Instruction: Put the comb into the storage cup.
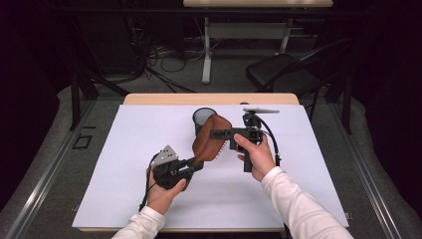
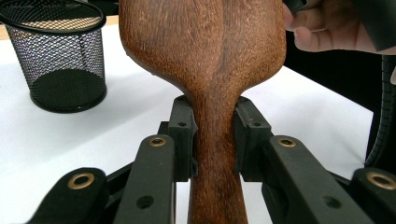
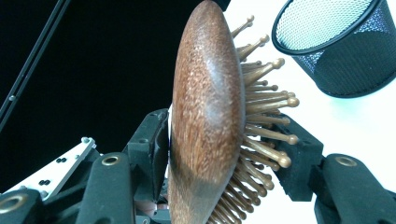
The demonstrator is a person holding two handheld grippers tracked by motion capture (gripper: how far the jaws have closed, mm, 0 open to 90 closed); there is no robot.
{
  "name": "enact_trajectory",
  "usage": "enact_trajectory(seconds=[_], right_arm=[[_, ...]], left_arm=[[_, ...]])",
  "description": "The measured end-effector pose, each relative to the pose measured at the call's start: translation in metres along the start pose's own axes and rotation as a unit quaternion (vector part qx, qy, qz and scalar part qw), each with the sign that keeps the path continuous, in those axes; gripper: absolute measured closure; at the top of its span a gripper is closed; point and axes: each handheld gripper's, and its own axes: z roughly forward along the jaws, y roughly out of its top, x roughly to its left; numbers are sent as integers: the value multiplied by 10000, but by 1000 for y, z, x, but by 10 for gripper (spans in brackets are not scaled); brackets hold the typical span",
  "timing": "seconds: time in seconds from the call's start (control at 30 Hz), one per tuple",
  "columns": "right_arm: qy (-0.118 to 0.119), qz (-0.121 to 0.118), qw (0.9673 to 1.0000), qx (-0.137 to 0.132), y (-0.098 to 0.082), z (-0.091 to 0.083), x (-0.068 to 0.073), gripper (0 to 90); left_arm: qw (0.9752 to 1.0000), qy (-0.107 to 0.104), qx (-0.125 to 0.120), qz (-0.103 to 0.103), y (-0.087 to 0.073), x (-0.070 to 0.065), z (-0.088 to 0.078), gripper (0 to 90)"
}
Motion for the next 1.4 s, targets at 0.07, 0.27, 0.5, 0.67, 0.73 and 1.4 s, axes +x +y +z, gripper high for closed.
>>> enact_trajectory(seconds=[0.07, 0.27, 0.5, 0.67, 0.73, 1.4], right_arm=[[-2, -6, 10000, 6, 0, 0, 0, 429], [87, 114, 9999, 33, 1, -1, -1, 447], [113, 139, 9998, 90, 1, -2, -1, 457], [157, 174, 9997, 117, 1, -3, -2, 467], [171, 159, 9997, 115, 1, -3, -2, 471], [304, 382, 9988, 92, -1, -4, -6, 508]], left_arm=[[10000, -1, 29, 19, 0, 0, 0, 720], [10000, -4, 23, 29, -1, 1, 1, 720], [10000, -28, 67, 53, -2, 2, 2, 720], [10000, -42, 63, 64, -3, 2, 2, 721], [9999, -42, 64, 70, -3, 2, 3, 721], [9999, -55, 56, 67, -3, 2, 4, 713]])
